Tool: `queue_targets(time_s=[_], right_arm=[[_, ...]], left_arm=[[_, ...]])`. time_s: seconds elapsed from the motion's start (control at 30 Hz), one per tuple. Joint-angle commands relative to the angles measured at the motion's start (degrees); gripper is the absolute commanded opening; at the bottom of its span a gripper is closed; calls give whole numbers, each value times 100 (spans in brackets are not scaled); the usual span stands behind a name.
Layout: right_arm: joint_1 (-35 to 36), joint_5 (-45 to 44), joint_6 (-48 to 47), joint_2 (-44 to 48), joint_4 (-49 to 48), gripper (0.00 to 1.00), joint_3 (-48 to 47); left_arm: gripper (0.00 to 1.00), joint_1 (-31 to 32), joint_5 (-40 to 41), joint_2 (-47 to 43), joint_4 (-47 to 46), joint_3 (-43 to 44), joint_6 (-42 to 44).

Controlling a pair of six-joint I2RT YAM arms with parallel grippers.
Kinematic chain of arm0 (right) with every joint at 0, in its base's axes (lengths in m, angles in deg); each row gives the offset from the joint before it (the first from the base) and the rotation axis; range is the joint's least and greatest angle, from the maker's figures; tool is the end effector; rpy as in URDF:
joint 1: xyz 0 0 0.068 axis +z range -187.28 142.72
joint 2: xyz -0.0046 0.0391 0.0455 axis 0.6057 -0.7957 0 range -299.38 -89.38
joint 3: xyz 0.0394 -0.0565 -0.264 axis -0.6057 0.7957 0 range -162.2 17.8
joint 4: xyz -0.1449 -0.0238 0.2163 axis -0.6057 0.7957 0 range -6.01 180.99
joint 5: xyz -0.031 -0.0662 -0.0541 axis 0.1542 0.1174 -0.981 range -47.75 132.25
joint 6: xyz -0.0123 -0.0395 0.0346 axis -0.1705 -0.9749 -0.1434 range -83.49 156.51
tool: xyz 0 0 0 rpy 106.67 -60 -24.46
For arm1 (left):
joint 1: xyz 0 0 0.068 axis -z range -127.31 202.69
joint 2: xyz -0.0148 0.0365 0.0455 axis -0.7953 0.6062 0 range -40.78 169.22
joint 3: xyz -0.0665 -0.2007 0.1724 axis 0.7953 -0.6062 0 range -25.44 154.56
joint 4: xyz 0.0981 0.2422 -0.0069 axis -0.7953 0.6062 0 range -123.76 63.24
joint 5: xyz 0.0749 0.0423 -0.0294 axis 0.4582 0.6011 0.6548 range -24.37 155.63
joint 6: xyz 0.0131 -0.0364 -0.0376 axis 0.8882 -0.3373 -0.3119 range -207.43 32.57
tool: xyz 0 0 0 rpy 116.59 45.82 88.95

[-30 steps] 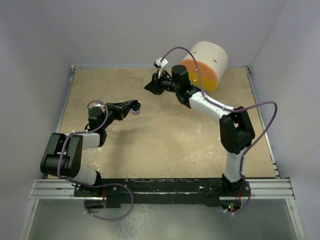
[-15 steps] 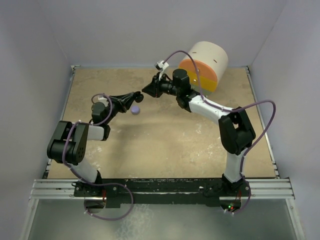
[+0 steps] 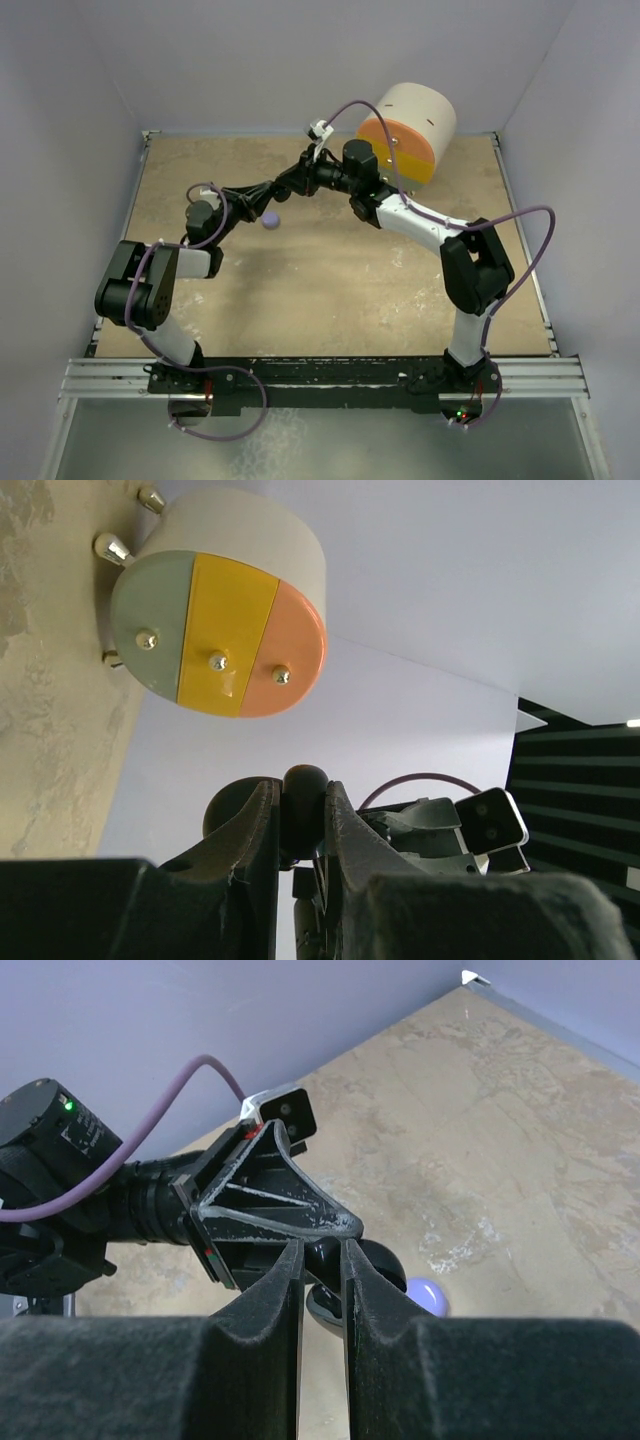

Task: Insert the wireless bluetooth earbuds into the charging case
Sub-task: Place the earbud in the charging case.

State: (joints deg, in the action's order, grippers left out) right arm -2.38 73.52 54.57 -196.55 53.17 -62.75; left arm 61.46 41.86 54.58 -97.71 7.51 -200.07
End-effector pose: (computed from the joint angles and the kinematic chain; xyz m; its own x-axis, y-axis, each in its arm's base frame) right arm 0.3569 0.2715 0.3174 -0.2260 0.1654 -0.9600 -0.8872 0.3720 0.2729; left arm 0.3119 -0.0627 0.1899 -0.5066 -0.7764 0.3748 -0.1824 -0.3283 -0.9268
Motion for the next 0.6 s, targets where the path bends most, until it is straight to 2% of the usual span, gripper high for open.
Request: queue_targets(time_s=[0.0, 0.57], right_arm=[[41, 138, 92, 285, -342, 0, 73], [47, 152, 126, 294, -415, 0, 234]], left_arm=[[0, 42, 57, -161, -177, 230, 163], [0, 106, 97, -442, 13, 309, 172]])
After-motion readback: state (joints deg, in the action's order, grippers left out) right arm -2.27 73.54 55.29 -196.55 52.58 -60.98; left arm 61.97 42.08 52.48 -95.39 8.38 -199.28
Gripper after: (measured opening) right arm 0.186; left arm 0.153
